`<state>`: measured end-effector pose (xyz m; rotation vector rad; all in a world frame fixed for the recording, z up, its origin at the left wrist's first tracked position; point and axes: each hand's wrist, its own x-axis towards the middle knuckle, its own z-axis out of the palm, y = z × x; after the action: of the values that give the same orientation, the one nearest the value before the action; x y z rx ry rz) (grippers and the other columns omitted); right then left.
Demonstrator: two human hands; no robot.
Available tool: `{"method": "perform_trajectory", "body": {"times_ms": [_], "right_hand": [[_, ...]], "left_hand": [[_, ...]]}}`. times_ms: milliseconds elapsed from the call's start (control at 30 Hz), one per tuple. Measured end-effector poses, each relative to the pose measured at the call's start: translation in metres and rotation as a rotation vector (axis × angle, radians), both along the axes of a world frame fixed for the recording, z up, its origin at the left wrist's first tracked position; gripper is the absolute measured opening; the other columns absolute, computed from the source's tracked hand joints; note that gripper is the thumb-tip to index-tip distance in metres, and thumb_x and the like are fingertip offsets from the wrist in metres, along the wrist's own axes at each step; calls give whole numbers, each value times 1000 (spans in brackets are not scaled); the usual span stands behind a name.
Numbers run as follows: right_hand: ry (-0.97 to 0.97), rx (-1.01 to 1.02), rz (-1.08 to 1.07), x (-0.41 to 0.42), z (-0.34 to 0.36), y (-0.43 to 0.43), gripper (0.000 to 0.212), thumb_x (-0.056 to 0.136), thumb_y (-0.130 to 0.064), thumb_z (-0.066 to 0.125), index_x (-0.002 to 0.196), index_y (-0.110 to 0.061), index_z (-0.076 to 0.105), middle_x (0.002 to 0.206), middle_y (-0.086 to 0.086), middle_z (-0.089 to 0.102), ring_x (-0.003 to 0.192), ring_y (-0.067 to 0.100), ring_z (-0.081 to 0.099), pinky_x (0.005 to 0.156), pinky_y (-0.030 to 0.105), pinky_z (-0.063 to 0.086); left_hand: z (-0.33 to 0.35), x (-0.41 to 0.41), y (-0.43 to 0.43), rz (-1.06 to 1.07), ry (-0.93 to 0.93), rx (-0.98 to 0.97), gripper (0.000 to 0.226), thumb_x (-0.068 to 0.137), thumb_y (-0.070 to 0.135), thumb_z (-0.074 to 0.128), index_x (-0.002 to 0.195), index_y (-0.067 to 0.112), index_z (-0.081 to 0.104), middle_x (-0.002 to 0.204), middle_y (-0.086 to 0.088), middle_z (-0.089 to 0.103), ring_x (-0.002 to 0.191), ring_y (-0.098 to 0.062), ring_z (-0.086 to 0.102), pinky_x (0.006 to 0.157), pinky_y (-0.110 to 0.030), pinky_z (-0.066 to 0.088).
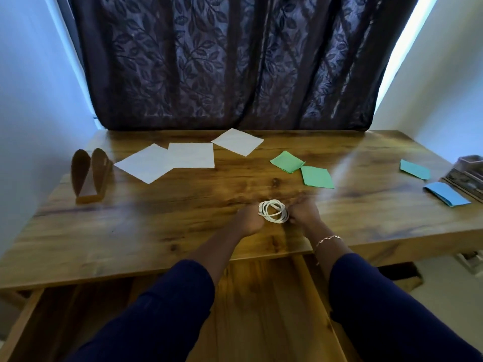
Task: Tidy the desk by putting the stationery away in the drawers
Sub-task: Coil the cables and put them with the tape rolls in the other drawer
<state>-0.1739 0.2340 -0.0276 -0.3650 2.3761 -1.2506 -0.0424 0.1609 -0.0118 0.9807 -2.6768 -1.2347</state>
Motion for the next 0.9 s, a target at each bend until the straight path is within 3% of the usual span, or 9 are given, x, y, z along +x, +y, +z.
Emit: {"method": "perform_trajectory", "body": {"times_ms": [67, 133, 300, 467, 667, 767, 900], "right_hand": [[2, 3, -21, 4, 5, -1, 26, 81, -6, 63, 61, -14, 50, 88, 15, 62, 90, 31, 61, 84, 43, 54], [-16, 11, -21, 5, 7, -1, 27, 79, -9, 69, 61, -12, 49, 90, 14, 62, 92, 29, 60, 89, 45, 52], [-19, 32, 18, 9, 7, 0, 36, 75, -14, 76, 54, -12, 46, 63, 2, 53, 79, 22, 56, 82, 40, 52], [-74, -9, 27, 8, 10, 8, 29, 72, -9, 78, 59, -13, 52, 69, 6, 59, 76, 25, 59, 81, 41, 53], [-122, -94, 83, 18, 23, 26, 23, 71, 3, 73, 63, -9, 56, 69, 13, 61, 61, 25, 59, 69, 41, 54], [-131, -90, 134, 33, 33, 39, 16, 71, 3, 74, 69, -5, 61, 69, 15, 63, 57, 24, 59, 60, 34, 52], [-220, -53, 273, 65, 47, 67, 11, 74, 4, 72, 78, -1, 63, 64, 13, 60, 52, 20, 53, 43, 22, 48]], "left_hand": [[-1, -3, 1, 17, 25, 50, 35, 93, 5, 43, 128, 2, 47, 128, -18, 54, 115, -32, 51, 92, -36, 42], [0, -5, 2, 50, 43, 106, 37, 94, 9, 43, 131, 5, 44, 130, -15, 53, 114, -29, 52, 86, -33, 42], [-1, -4, 3, 129, 77, 267, 47, 93, 7, 45, 139, 12, 38, 137, -11, 47, 116, -25, 50, 84, -32, 42], [7, 4, 8, 163, 128, 324, 48, 94, 4, 45, 140, 12, 38, 142, -11, 42, 126, -25, 43, 95, -32, 40], [33, 27, 22, 189, 197, 332, 47, 91, -3, 44, 137, 8, 41, 134, -12, 47, 119, -27, 49, 88, -33, 44], [40, 45, 30, 195, 213, 324, 43, 90, -1, 48, 132, 9, 47, 124, -6, 52, 109, -20, 52, 89, -32, 47], [36, 77, 45, 236, 207, 345, 29, 85, 0, 53, 113, 11, 57, 112, -12, 60, 103, -25, 58, 94, -42, 47]]}}
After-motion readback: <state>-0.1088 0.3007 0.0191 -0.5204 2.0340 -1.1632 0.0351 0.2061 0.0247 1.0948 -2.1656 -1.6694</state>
